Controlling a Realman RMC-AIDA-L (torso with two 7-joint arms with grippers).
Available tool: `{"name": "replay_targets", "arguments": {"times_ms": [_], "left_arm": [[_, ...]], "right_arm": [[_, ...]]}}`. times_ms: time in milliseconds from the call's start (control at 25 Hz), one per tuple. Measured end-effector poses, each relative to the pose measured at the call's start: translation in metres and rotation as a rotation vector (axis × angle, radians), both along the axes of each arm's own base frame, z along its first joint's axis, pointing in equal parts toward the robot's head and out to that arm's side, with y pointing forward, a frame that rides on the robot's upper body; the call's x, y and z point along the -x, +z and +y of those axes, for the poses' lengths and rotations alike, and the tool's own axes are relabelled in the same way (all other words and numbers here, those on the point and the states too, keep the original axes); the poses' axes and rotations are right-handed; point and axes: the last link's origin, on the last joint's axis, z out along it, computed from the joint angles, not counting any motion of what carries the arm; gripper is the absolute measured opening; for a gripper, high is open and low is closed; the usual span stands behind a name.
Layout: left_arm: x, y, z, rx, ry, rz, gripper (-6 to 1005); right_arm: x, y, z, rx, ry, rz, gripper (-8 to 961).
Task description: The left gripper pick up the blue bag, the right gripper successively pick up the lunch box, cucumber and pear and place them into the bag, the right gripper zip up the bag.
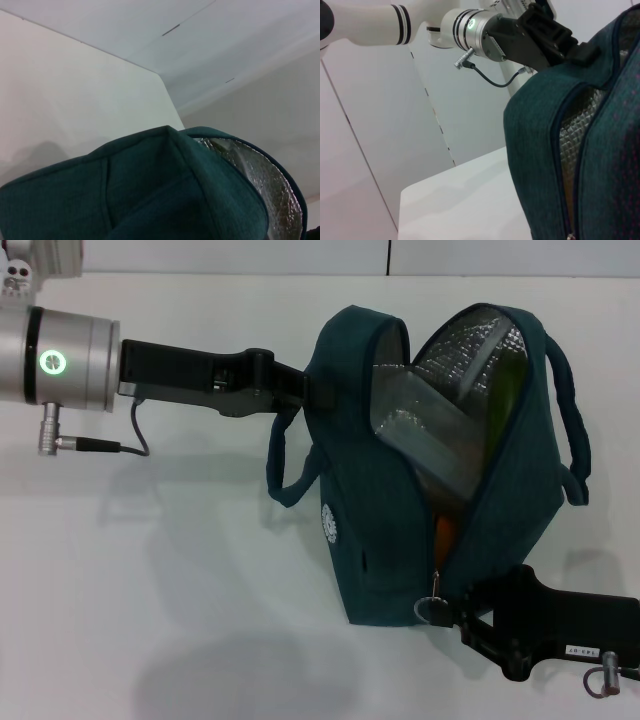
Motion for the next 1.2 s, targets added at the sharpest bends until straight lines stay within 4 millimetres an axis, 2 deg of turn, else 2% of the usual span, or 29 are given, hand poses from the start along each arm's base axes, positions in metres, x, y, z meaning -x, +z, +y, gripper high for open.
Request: {"name": "replay_targets", "arguments": {"times_ms": [240,680,1200], "left_arm": [[0.0,0.0,0.0,-0.001,-0.001,-0.001,54],[0.002,0.001,-0.001,-0.006,0.004,-0.005,54],[0.004,0.001,-0.002,-0.013,0.005,-0.012,55]], "right_arm": [[-0.001,0.0,0.0,0.0,-0.003,-0.003,11],[0.001,0.019,-0.014,-0.025,-0.037,0.155,7],[0.003,0.026,-0.012,-0.053,-0.061,0.207,8]]}}
